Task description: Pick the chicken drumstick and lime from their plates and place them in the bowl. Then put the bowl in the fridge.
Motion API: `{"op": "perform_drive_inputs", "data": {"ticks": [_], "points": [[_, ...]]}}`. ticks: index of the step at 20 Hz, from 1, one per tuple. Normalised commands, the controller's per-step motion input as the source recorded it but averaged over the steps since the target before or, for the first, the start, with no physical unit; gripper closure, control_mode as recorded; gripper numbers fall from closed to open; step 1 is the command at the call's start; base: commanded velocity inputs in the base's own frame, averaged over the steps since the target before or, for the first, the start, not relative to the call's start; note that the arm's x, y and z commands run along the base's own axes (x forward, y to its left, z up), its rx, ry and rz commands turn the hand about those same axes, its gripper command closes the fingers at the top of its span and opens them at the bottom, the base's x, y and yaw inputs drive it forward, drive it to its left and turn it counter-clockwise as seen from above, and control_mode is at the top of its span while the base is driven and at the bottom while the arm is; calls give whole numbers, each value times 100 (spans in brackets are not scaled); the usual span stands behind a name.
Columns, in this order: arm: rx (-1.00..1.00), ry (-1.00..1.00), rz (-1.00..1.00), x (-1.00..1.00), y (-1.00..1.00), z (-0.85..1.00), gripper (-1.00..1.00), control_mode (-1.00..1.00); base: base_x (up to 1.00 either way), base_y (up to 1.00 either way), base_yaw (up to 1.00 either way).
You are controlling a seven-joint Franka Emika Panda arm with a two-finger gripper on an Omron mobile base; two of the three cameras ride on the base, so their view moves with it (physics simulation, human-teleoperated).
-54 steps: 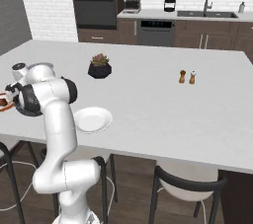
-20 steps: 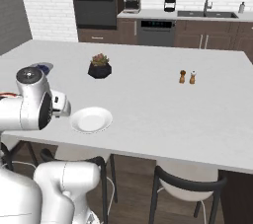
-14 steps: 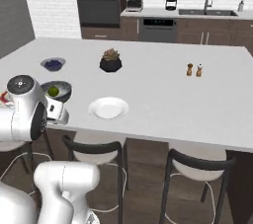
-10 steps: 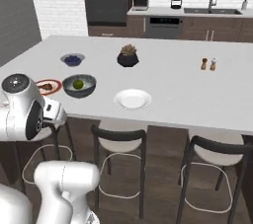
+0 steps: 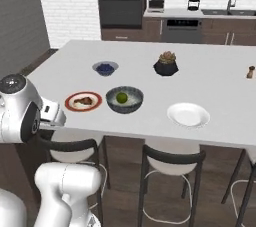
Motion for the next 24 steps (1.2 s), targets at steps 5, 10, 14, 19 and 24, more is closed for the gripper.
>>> {"op": "perform_drive_inputs", "data": {"ticks": [5,10,14,19,24], "points": [[0,0,0,0,0,0,-100,100,100,32,-2],[0,0,0,0,0,0,-100,100,100,14,-3],[0,36,-11,100,7,0,-100,-100,0,0,0],[0,23,-49,94,22,-7,-100,-100,0,0,0],[8,15,-72,58,25,-45,-100,-100,0,0,0]]}}
